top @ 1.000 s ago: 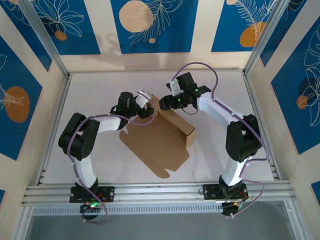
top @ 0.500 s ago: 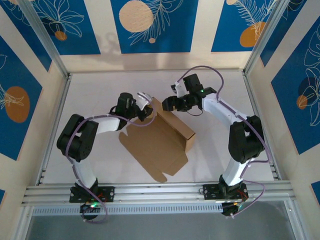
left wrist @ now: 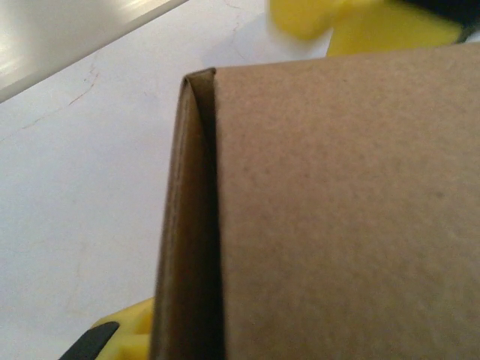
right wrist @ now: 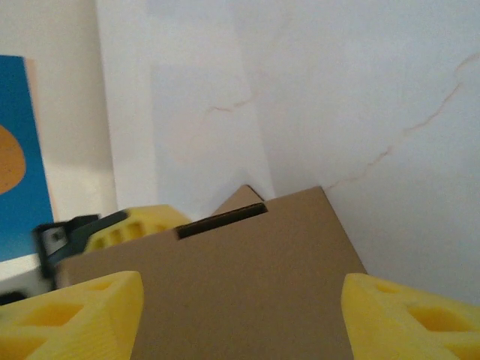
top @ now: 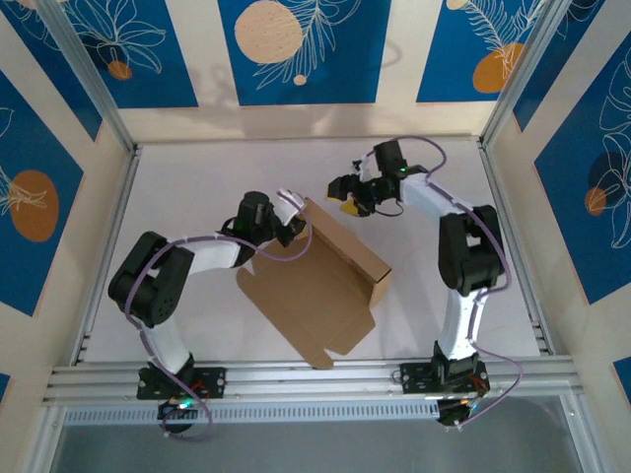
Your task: Fold the paper box
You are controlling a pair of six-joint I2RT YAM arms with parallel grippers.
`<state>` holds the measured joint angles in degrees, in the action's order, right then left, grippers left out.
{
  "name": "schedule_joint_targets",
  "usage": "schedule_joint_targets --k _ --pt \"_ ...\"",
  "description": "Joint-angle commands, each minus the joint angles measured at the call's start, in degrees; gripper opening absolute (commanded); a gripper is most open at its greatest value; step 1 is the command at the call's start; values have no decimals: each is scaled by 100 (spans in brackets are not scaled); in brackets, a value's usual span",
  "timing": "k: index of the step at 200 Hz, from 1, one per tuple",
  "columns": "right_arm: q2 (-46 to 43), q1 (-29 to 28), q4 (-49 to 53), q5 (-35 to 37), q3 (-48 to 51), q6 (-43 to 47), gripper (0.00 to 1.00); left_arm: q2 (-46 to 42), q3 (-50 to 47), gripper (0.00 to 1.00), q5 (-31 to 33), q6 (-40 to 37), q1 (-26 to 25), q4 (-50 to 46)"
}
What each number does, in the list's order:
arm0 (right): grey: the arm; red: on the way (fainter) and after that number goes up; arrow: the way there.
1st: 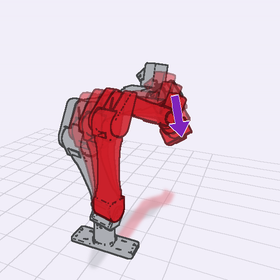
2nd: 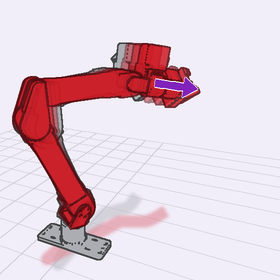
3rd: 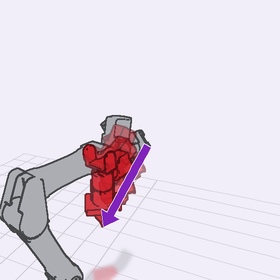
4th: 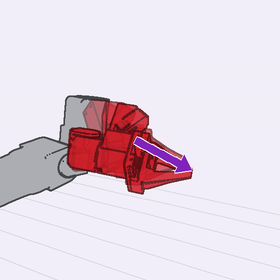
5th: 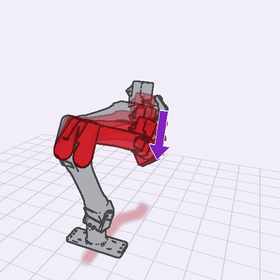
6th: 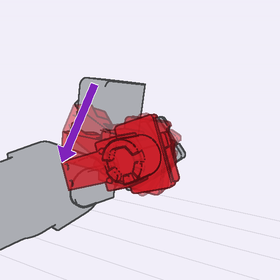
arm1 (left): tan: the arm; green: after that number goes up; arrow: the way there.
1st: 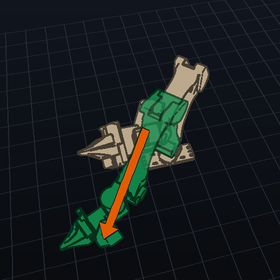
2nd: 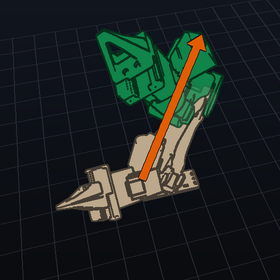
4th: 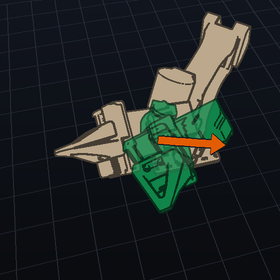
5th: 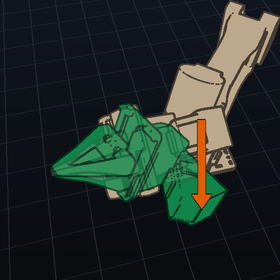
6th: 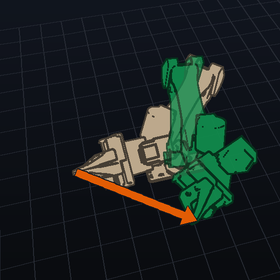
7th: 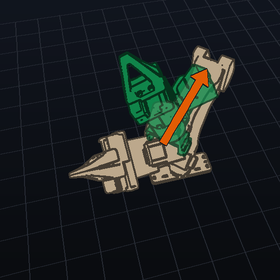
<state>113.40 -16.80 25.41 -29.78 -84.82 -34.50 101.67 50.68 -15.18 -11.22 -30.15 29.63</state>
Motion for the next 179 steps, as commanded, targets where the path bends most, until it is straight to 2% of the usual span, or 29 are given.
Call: schedule_joint_targets --k 1,49,92,138,161,179 --pt "251 -244 329 -133 -143 -366 67 17 -173 19 966 143 -192 -23" --pt "336 -282 -462 -607 320 -1179 65 125 -40 15 1891 280 -490 16" --pt "193 -352 -750 -812 578 -1519 65 223 159 12 2808 806 -737 -106" --pt "2 -475 -1093 -906 942 -1814 65 294 291 9 3725 894 -964 -194" --pt "-93 -539 -1298 -1022 1071 -1989 65 297 338 10 3800 962 -1008 -179" --pt "-175 -524 -1120 -884 995 -1879 65 266 322 17 3600 1055 -1028 -161"
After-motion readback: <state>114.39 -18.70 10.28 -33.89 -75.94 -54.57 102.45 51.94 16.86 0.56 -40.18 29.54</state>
